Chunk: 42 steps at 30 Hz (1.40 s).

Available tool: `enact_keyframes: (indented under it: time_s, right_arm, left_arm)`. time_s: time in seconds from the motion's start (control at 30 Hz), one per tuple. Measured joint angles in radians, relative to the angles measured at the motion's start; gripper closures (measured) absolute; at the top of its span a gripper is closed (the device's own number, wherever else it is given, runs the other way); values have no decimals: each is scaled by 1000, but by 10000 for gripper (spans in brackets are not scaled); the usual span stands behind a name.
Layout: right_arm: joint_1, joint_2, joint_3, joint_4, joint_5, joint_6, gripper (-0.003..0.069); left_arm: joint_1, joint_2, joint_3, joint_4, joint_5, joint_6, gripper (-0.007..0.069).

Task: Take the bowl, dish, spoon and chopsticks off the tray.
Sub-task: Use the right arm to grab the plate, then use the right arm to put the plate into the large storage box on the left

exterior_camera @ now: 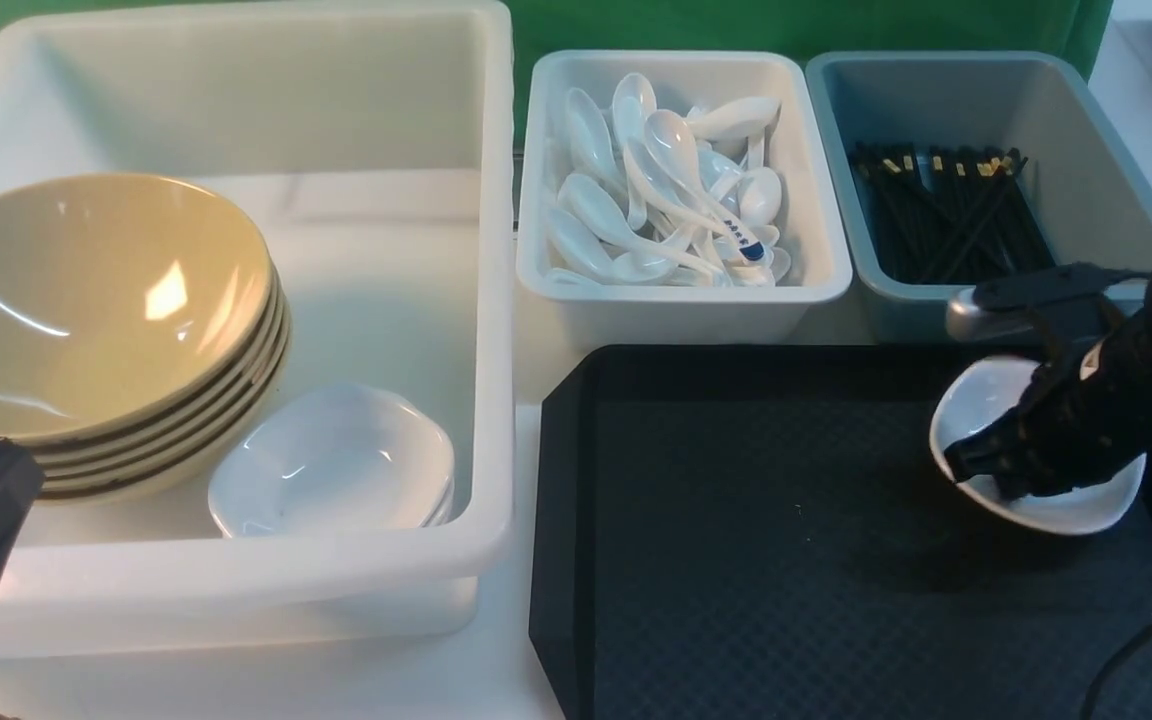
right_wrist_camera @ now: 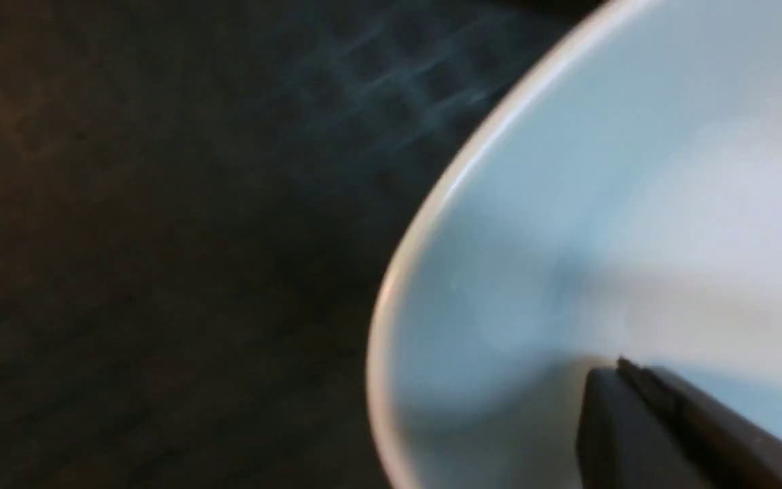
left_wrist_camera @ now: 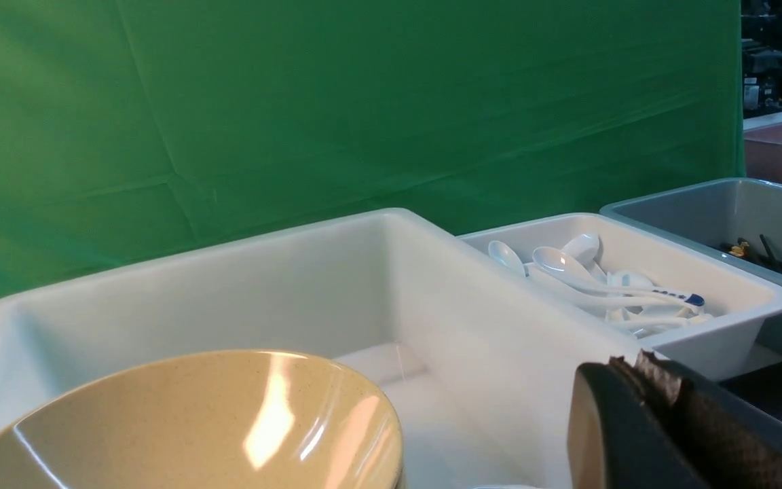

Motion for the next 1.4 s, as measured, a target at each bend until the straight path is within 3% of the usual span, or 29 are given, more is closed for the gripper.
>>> enact_keyframes:
  time_s: [0.17,0.33,0.47,0.63,0.73,0.83,1.0,1.13,1.4]
  right_arm:
    - [87,-40,-34,116,62,-120,627]
    - [64,-107,-63,119,125,-143,603]
    - [-69,-117,-73,105,214,-173,475]
    - [-172,-78,-73,99,184,-189,260]
    - [-178,-39,-73,100,142,-190,191]
    - [-178,3,-73,102,106,-193,169]
    - [-178,55,-74,110,103,-194,205]
    - [-180,47,-80,144,188,-214,378]
    - [-167,-215,-82,181,359,-287,592]
  left_arm:
    - [0,1,0,11,-2,2,633]
    - [0,1,0,18,-3,2,633]
    - [0,1,0,18,-3,2,633]
    - [0,1,0,18,-3,2,633]
    - [0,1,0,18,-3,2,633]
    - [0,1,0,18,-3,2,633]
    - [0,1,0,18,-3,2,633]
    - [0,1,0,19,-3,2,633]
    - [0,1,0,19,-3,2,633]
